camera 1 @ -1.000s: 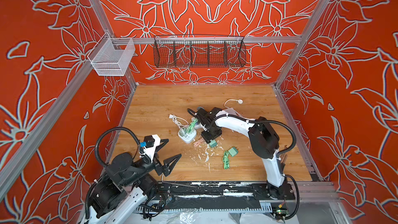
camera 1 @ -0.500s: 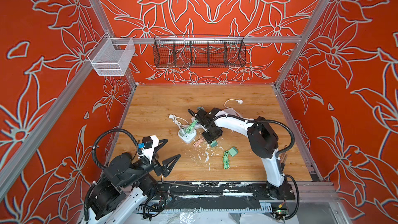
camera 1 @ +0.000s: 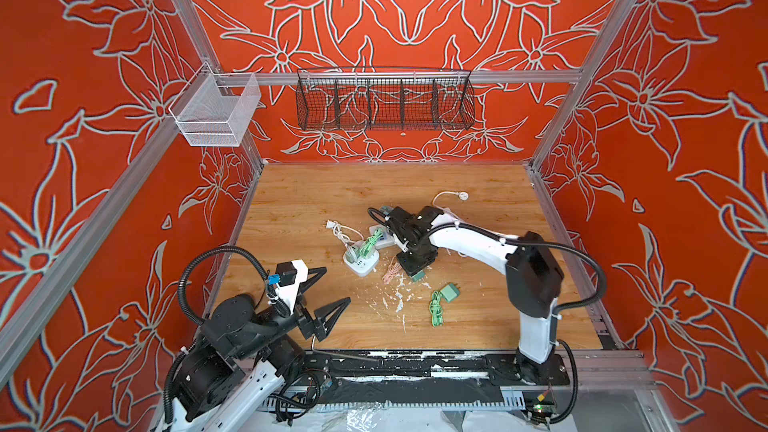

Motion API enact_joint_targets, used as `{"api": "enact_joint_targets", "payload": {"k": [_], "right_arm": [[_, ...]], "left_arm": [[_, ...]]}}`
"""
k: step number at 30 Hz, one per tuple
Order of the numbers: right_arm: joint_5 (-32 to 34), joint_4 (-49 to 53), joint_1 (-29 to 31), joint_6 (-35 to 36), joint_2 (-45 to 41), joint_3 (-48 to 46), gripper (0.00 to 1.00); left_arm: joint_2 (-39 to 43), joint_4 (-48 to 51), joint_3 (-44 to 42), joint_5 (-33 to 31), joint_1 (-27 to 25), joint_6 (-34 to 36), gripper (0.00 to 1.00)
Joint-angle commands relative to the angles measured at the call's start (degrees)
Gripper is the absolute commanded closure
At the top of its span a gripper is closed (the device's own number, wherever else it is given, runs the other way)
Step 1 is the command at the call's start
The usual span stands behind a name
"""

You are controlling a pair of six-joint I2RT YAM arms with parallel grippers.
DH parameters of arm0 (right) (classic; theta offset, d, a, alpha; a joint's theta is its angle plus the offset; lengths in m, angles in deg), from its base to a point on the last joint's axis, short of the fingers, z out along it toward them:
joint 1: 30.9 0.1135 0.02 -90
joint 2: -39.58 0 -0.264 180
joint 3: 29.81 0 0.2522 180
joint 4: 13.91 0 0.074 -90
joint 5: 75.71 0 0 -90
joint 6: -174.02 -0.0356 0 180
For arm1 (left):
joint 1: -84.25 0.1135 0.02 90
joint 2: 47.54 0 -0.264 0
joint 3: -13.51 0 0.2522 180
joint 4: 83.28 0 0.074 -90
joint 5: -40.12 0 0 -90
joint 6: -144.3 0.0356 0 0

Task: Insert the plug

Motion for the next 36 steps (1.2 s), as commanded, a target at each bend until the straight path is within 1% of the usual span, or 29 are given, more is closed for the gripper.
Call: {"api": "enact_joint_targets", "payload": {"k": [1,3,6,9,13,15,16,17,19,25,33,36], "right_arm": [[-3.1,-4.3,0.3,-2.0,-9.0,-2.0,0.62],[-5.7,-8.7,0.2,-2.7,-13.7,-3.9,0.63],[-9.7,-19.0,0.2,-5.1,-20.8,-8.5,0.63],[-12.5,-26.5,0.2,-8.6,-25.8,-11.6,0.64],[-13.1,-35.7,0.2,-13.4,-31.5,-16.5,0.65],[-13.4,-40.4,0.2,-16.4,-34.0,-19.3,0.65],[-13.6,-42.8,0.3,-18.2,-35.1,-20.7,0.65],[-13.9,-44.8,0.4,-19.6,-35.8,-21.8,0.65],[-14.2,-47.6,0.5,-21.8,-37.1,-23.6,0.65],[-12.7,-55.0,1.3,-26.9,-40.0,-29.0,0.66],[-12.5,-58.1,3.3,-28.3,-38.9,-29.5,0.66],[-12.6,-58.6,4.3,-28.2,-38.4,-29.2,0.66]], "left_arm": [[-2.8,-6.0,-1.4,3.3,-0.3,-1.2,0.03],[-4.5,-8.6,-2.1,3.9,-0.3,-2.1,0.03],[-7.6,-12.2,-2.6,5.0,-0.3,-2.9,0.03],[-10.8,-15.8,-3.4,5.7,-0.3,-3.4,0.03],[-14.6,-22.5,-5.7,5.4,-0.3,-4.5,0.03],[-16.4,-26.5,-7.1,5.5,-0.4,-4.7,0.00],[-17.5,-28.4,-7.7,5.5,-0.4,-4.9,0.02],[-18.6,-30.0,-8.1,5.2,-0.5,-4.9,0.05],[-20.6,-31.5,-8.2,4.3,-0.8,-4.3,0.07],[-23.2,-37.0,-9.6,1.2,-3.3,-2.1,0.12],[-26.4,-38.7,-9.2,-2.8,-6.6,0.8,0.13],[-27.2,-38.9,-9.1,-4.8,-7.1,1.0,0.18]]}}
